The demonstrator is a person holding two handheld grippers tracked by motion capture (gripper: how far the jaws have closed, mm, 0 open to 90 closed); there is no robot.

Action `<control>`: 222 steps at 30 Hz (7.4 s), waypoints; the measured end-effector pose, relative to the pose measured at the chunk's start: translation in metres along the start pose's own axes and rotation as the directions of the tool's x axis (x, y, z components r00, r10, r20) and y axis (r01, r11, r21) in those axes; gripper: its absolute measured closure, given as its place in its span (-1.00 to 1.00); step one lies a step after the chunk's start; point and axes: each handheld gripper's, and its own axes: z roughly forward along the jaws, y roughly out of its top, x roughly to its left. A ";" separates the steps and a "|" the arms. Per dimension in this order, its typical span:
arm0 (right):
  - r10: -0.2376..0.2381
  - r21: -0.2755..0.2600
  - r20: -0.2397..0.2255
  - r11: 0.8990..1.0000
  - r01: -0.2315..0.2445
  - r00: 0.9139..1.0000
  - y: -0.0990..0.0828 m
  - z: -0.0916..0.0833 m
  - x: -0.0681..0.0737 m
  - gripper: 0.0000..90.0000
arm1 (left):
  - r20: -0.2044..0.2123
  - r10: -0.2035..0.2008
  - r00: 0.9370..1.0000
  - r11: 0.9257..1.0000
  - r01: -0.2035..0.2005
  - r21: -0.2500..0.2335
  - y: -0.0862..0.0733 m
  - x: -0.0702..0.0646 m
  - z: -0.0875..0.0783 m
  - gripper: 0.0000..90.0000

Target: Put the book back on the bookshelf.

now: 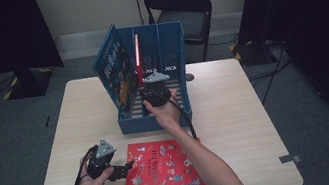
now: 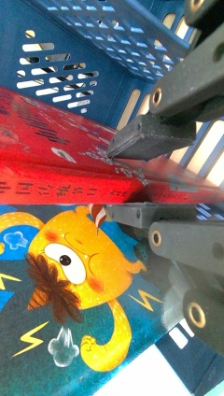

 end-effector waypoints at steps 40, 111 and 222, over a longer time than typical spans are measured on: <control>-0.057 0.020 -0.197 0.998 0.062 0.979 -0.015 -0.058 -0.017 -0.29 | -0.005 -0.027 1.000 1.000 0.027 -0.013 -0.001 0.004 0.003 -0.63; -0.144 0.225 -0.292 0.950 0.215 0.946 -0.151 -0.147 -0.028 -0.35 | 0.056 -0.103 0.993 0.995 0.101 0.026 0.003 -0.014 0.026 -0.28; -0.009 0.269 -0.301 0.959 0.094 0.954 -0.164 -0.172 -0.038 -0.17 | 0.157 -0.003 0.988 0.998 -0.007 0.065 0.007 -0.029 0.028 -0.25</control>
